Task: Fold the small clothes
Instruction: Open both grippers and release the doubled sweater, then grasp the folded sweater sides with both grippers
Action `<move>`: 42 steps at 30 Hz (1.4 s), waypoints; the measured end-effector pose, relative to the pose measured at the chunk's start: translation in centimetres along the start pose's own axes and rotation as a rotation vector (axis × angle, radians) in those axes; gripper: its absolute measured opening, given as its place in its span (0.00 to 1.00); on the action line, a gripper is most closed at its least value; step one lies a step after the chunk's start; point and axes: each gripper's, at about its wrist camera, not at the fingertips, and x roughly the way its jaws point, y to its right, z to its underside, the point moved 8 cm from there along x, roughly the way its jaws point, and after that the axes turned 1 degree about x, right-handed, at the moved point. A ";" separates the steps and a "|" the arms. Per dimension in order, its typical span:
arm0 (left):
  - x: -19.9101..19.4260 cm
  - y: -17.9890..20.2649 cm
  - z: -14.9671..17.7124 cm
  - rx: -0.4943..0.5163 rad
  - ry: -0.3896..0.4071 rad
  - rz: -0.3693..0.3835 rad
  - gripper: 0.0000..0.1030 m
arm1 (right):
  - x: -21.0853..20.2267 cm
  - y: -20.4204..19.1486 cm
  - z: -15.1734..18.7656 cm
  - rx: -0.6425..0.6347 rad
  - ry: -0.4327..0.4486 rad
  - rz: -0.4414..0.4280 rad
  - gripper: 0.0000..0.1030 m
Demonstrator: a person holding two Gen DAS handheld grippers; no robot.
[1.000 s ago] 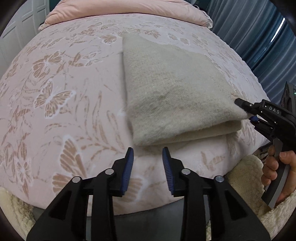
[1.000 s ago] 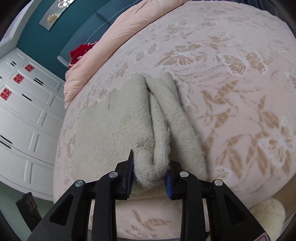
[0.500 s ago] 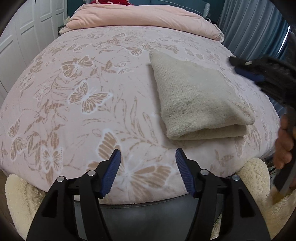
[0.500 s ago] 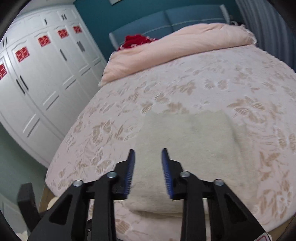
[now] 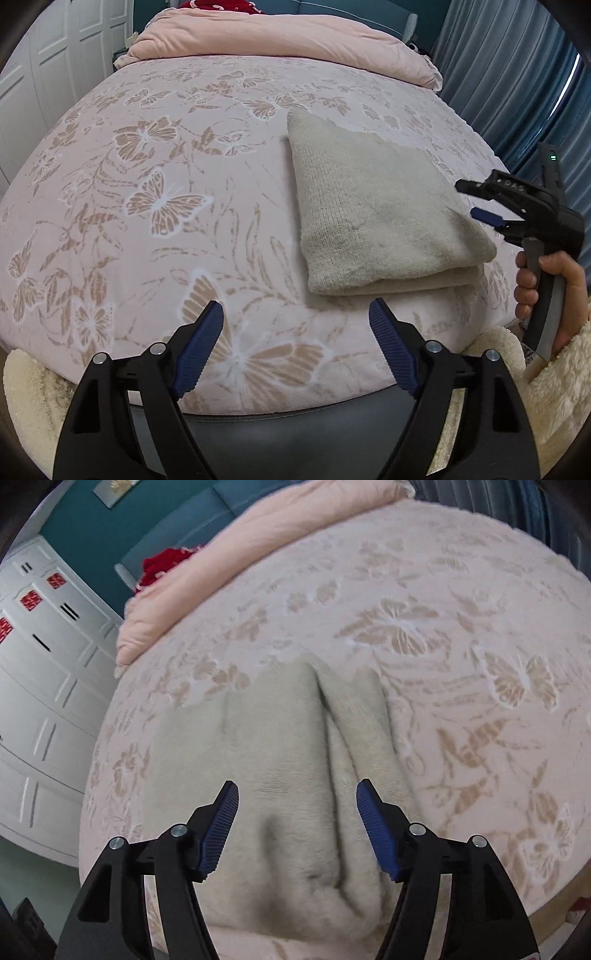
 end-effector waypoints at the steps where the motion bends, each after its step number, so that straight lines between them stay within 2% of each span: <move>1: 0.0 0.5 -0.1 0.012 0.002 0.003 0.77 | 1.1 0.1 0.3 -0.011 -0.020 0.001 0.64; 2: 0.0 0.8 -0.2 0.027 0.003 -0.002 0.77 | 1.8 -0.2 0.6 -0.028 -0.028 -0.008 0.64; 3: 0.0 1.2 -0.4 0.045 0.005 -0.009 0.77 | 2.0 -0.9 0.8 -0.040 -0.021 -0.031 0.48; 4: -0.1 1.6 -0.5 0.061 0.007 -0.015 0.77 | 1.6 -1.6 0.6 -0.038 -0.009 -0.062 0.17; 7: -0.4 2.3 -1.0 0.086 0.013 -0.019 0.77 | -3.7 -3.5 -1.7 -0.037 0.150 -0.159 0.15; 9: -0.4 2.3 -1.3 0.081 0.017 -0.018 0.78 | -6.5 -3.2 -2.7 -0.028 0.221 -0.168 0.14; 11: -0.3 2.4 -1.3 0.076 0.012 -0.007 0.78 | -6.4 -1.1 -2.6 -0.020 0.227 -0.107 0.14; 12: 0.0 2.5 -1.2 0.070 0.004 -0.006 0.79 | -4.5 0.6 -2.1 -0.042 0.188 -0.016 0.14; 13: 0.3 2.6 -1.0 0.063 -0.006 -0.002 0.79 | -1.7 2.4 -1.0 -0.068 0.103 0.077 0.14; 14: 0.7 2.7 -0.8 0.053 -0.020 0.003 0.79 | 0.9 3.9 0.3 -0.075 0.020 0.118 0.15; 16: 1.3 3.0 -0.2 0.038 -0.054 0.019 0.79 | -0.1 4.0 0.2 -0.040 0.073 0.059 0.17; 18: 1.3 3.2 0.0 0.047 -0.056 0.018 0.79 | -2.8 3.3 -0.9 0.005 0.109 0.047 0.21; 20: 0.9 3.0 0.1 0.059 -0.045 0.003 0.81 | -6.4 2.1 -1.6 -0.021 0.209 0.083 0.24; 22: 0.7 2.6 0.1 0.048 -0.035 0.002 0.83 | -9.6 -0.8 -1.8 -0.083 0.291 0.038 0.24; 24: 0.8 1.9 0.2 0.034 -0.035 -0.012 0.83 | -10.4 -5.1 -1.2 -0.158 0.270 -0.072 0.24; 26: 1.0 1.4 0.3 0.016 -0.044 -0.018 0.83 | -9.1 -9.3 0.3 -0.257 0.211 -0.132 0.24; 28: 0.9 1.1 0.4 -0.002 -0.043 -0.020 0.83 | -5.6 -11.8 2.6 -0.335 0.126 -0.129 0.24; 29: 0.7 1.1 0.4 -0.006 -0.042 -0.022 0.83 | -2.9 -12.1 4.0 -0.354 0.054 -0.116 0.24; 30: 0.5 1.0 0.4 -0.007 -0.038 -0.023 0.83 | 0.9 -11.8 6.1 -0.379 -0.053 -0.078 0.24; 31: 0.1 1.0 0.4 -0.003 -0.030 -0.023 0.83 | 4.0 -10.9 7.9 -0.399 -0.113 -0.023 0.24; 32: -0.2 0.9 0.4 0.003 -0.022 -0.027 0.84 | 4.8 -10.7 8.5 -0.416 -0.078 -0.027 0.20; 33: -0.4 0.7 0.4 0.009 -0.018 -0.033 0.84 | 3.7 -11.2 8.2 -0.421 -0.043 -0.027 0.19; 34: -0.7 0.5 0.4 0.016 -0.015 -0.041 0.84 | 2.4 -11.4 7.7 -0.397 -0.048 -0.030 0.19; 36: -1.2 -0.1 0.3 0.022 0.003 -0.050 0.85 | -1.6 -11.2 6.1 -0.319 0.040 -0.091 0.19; 38: -1.1 -0.8 0.6 0.007 0.002 -0.057 0.86 | -3.6 -8.8 5.0 -0.268 0.098 -0.051 0.19; 40: -0.4 -1.0 0.9 -0.022 -0.020 -0.047 0.86 | -2.4 -4.3 5.2 -0.231 0.082 0.078 0.19; 41: -0.1 -0.9 1.1 -0.034 -0.030 -0.045 0.85 | -0.7 -1.7 6.0 -0.225 0.027 0.148 0.19; 42: 0.0 -0.6 1.1 -0.037 -0.034 -0.035 0.86 | 0.1 -0.4 6.7 -0.209 -0.010 0.107 0.14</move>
